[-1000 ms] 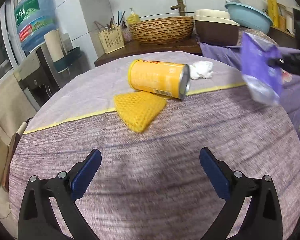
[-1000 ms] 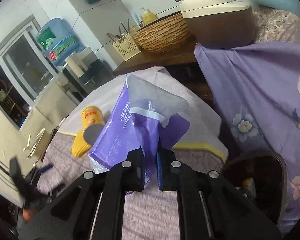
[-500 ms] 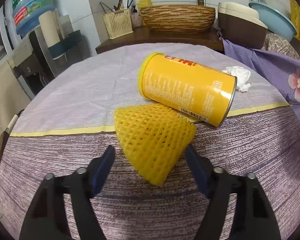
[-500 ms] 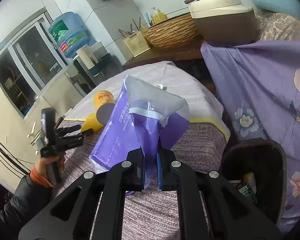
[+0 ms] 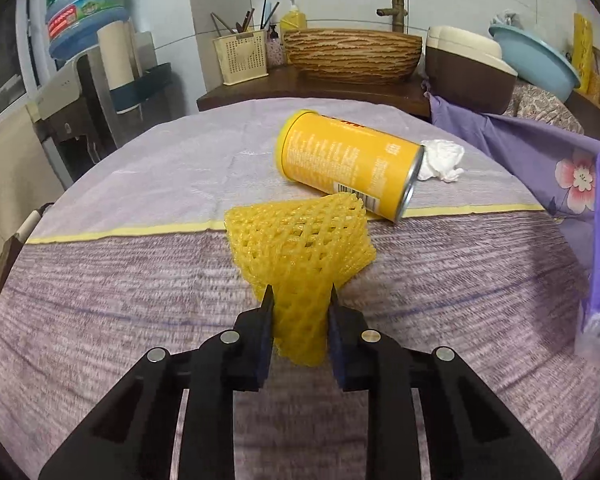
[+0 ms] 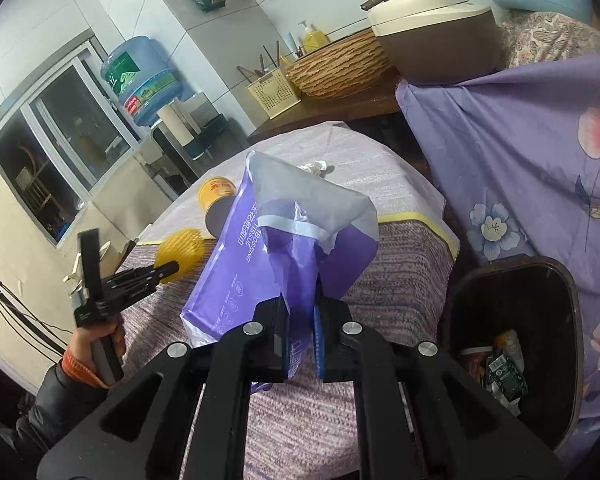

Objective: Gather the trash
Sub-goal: 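Carry wipes pack and foam net over the bin and open the right tool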

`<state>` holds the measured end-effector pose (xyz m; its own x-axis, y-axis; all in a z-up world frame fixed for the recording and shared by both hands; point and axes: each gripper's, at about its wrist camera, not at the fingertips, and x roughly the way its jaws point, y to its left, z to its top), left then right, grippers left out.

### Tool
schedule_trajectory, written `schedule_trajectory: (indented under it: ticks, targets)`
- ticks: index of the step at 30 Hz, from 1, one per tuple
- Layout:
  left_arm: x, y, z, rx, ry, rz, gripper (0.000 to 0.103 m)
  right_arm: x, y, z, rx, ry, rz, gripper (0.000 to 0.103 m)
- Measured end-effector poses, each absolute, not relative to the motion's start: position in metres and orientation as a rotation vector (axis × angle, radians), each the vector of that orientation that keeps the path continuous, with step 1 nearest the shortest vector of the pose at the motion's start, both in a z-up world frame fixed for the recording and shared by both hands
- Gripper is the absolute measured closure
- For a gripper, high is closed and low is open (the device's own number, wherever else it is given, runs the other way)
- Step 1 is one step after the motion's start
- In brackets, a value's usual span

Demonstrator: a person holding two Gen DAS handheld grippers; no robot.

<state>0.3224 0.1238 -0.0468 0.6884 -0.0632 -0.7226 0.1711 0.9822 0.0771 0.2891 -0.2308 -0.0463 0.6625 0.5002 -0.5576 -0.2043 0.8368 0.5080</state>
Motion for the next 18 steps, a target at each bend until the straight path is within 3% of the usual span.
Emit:
schedule_trajectory:
  ticks: [18]
  targets:
    - [0.188, 0.081, -0.012, 0.088, 0.630, -0.169, 0.079, 0.200, -0.255, -0.040, 0.428, 0.644, 0.338, 0.094]
